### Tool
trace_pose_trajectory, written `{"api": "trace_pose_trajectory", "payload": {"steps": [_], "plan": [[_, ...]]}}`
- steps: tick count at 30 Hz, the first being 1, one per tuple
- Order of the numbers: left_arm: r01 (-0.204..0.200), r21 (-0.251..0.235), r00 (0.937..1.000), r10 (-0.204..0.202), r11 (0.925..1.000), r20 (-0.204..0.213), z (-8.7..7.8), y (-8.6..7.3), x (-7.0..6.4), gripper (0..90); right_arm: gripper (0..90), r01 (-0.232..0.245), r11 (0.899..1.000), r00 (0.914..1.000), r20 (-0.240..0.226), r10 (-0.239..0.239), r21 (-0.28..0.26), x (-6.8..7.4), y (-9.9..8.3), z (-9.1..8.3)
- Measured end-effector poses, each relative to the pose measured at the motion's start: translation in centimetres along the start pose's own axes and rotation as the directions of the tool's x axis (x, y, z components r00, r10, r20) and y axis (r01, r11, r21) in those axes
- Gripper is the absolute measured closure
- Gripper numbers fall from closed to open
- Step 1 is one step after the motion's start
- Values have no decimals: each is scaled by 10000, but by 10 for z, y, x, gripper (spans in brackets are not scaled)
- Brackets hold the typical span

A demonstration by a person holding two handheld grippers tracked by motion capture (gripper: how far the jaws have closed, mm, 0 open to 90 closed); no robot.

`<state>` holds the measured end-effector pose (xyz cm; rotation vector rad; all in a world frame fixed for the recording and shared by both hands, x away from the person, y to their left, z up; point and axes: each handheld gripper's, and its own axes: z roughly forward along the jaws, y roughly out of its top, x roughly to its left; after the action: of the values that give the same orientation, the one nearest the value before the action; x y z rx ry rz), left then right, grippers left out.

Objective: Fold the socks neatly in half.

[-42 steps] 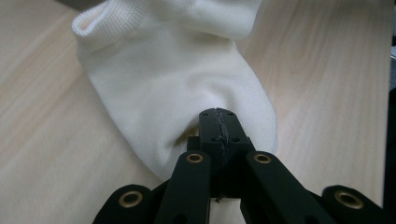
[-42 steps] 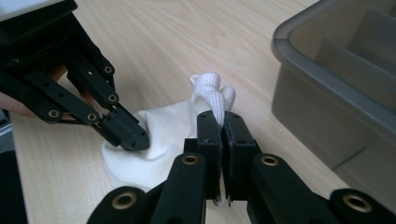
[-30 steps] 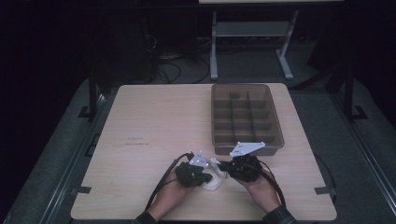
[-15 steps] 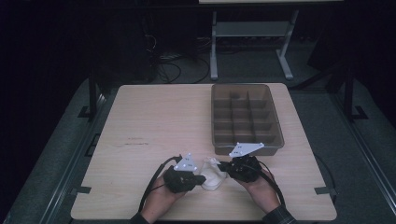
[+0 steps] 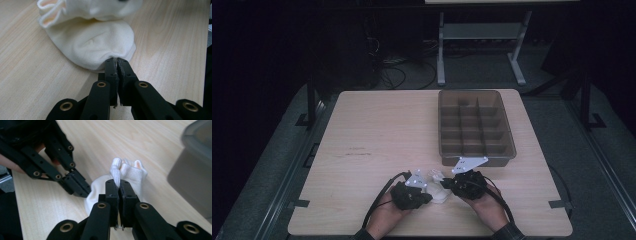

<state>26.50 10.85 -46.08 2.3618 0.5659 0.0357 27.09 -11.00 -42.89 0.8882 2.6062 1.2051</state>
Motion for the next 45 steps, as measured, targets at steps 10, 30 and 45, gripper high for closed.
{"api": "trace_pose_trajectory", "payload": {"steps": [10, 30, 45], "plan": [[-19, -29, 10000, 19, 10000, -8, 0, 0, 1, 872, 865, 311, 9989, 9991, -307, -300, 359, 13, -3, 13], [183, -172, 9997, -181, 9997, 150, -5, -1, 2, 851, 682, 234, 9975, 9946, -990, -300, -670, 13, -5, 2], [348, -309, 9980, -363, 9989, -508, -34, -24, 9, 618, 899, -13, 9983, 9925, -1219, -58, -584, 2, -5, 14]]}}
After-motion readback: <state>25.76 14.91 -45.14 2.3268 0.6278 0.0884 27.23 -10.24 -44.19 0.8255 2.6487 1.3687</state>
